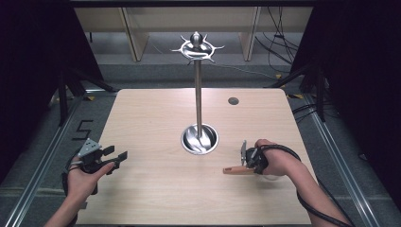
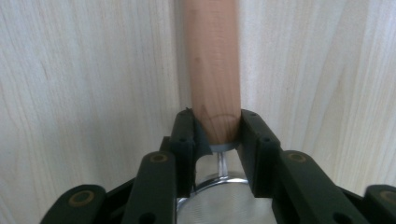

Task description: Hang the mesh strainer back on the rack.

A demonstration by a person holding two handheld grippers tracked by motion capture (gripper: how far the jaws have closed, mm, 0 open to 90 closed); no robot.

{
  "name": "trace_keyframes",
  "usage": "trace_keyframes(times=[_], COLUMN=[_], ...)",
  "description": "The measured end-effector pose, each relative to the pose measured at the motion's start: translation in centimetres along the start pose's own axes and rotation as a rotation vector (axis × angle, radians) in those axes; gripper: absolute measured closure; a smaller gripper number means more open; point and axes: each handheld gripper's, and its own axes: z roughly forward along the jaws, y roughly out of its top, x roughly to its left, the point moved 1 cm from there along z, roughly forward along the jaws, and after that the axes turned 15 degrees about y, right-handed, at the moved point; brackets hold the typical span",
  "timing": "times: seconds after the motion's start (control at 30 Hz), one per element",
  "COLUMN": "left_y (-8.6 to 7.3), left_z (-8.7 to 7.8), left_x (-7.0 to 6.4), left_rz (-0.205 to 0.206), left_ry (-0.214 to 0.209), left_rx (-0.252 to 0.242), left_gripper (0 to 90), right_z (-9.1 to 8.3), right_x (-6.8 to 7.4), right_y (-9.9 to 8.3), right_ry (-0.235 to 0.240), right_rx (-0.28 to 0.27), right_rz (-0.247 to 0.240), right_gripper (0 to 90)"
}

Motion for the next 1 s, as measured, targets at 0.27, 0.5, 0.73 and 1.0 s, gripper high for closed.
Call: trace_keyframes(times=[0.27, 0.5, 0.73, 1.0], left_y=[0.0, 0.0, 0.0, 0.0], left_z=[0.0, 0.0, 0.0, -0.1], left_x=[0.0, 0.1, 0.1, 0.1], left_rz=[0.002, 0.001, 0.001, 0.0], left_ry=[-0.002, -0.003, -0.003, 0.0], left_rx=[-0.001, -0.003, -0.002, -0.003], left_gripper=[35.8, 35.8, 35.8, 35.8], right_z=[-0.5, -1.6, -2.1, -2.6], right_x=[0.6, 0.9, 1.1, 1.3], right_y=[-0.6, -1.1, -2.1, -3.0], right_ry=[-0.008, -0.021, -0.029, -0.017], right_rx=[-0.063, -0.138, -0.221, -0.311], right_rz=[0.088, 0.137, 0.194, 0.244], right_gripper=[70.2, 70.2, 70.2, 70.2])
